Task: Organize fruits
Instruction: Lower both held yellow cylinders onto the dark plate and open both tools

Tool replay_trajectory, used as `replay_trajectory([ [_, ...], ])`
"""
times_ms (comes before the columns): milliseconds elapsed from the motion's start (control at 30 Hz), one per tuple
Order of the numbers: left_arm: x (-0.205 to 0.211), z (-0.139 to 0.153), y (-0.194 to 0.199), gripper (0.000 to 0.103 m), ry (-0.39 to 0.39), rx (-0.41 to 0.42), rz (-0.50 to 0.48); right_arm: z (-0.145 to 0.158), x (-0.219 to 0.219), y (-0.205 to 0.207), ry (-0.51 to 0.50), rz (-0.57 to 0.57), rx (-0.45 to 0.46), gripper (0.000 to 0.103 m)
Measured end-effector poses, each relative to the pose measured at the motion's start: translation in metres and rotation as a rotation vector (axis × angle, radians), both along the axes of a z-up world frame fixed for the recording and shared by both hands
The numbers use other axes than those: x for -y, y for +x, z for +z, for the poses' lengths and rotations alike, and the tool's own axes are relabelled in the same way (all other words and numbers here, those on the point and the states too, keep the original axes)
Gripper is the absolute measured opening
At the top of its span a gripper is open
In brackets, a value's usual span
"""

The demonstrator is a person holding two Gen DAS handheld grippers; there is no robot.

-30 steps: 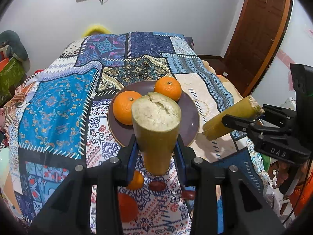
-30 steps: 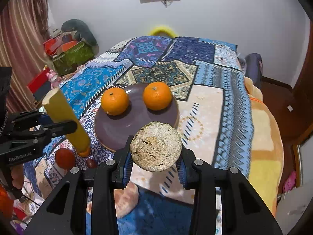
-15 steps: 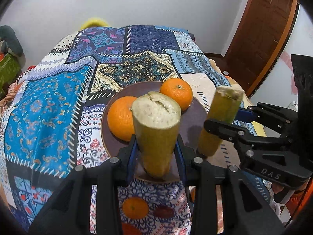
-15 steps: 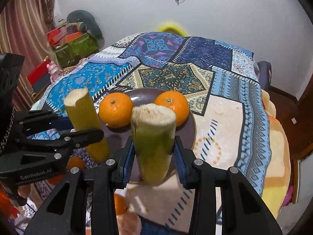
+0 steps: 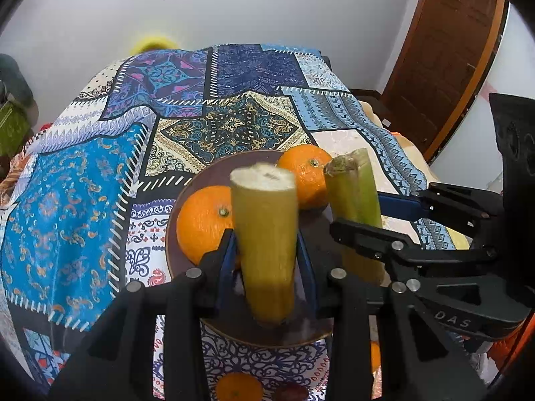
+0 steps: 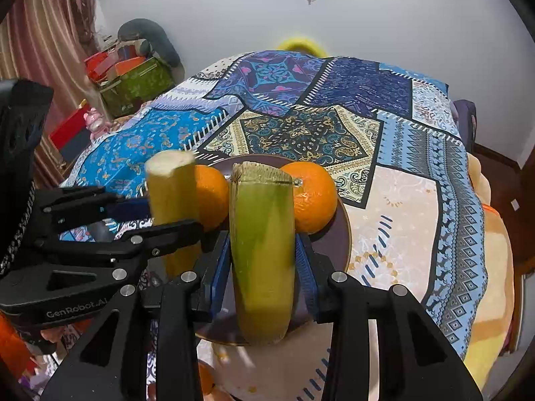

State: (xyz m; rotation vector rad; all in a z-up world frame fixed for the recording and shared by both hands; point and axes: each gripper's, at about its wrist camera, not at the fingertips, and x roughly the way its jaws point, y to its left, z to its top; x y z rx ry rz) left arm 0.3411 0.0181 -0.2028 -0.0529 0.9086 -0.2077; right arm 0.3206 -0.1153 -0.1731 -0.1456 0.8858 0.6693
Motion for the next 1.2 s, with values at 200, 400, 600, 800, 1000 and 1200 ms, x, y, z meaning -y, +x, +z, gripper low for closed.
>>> replay_trajectory([
  [200,-0.002,0.001,-0.001,0.036,-0.011,0.004,0.003,-0.002,-0.001,0.003,0.005,0.01,-0.007,0.035],
  [400,-0.002,0.005,-0.006,0.039,-0.013,0.015,0.008,-0.002,0.0,-0.002,-0.025,0.028,0.001,0.035],
  [600,0.004,0.012,-0.012,0.039,0.006,0.027,0.011,0.003,0.013,-0.007,-0.02,0.01,-0.002,0.035],
  [800,0.004,0.021,-0.025,0.039,0.02,0.037,0.022,0.01,0.023,-0.015,-0.025,-0.015,0.011,0.035],
  [1000,-0.003,0.033,-0.053,0.043,0.049,0.057,0.05,0.021,0.033,-0.032,-0.015,-0.025,0.017,0.038],
  [1200,-0.015,0.043,-0.084,0.058,0.088,0.088,0.092,0.033,0.04,-0.056,-0.005,-0.052,0.052,0.058],
])
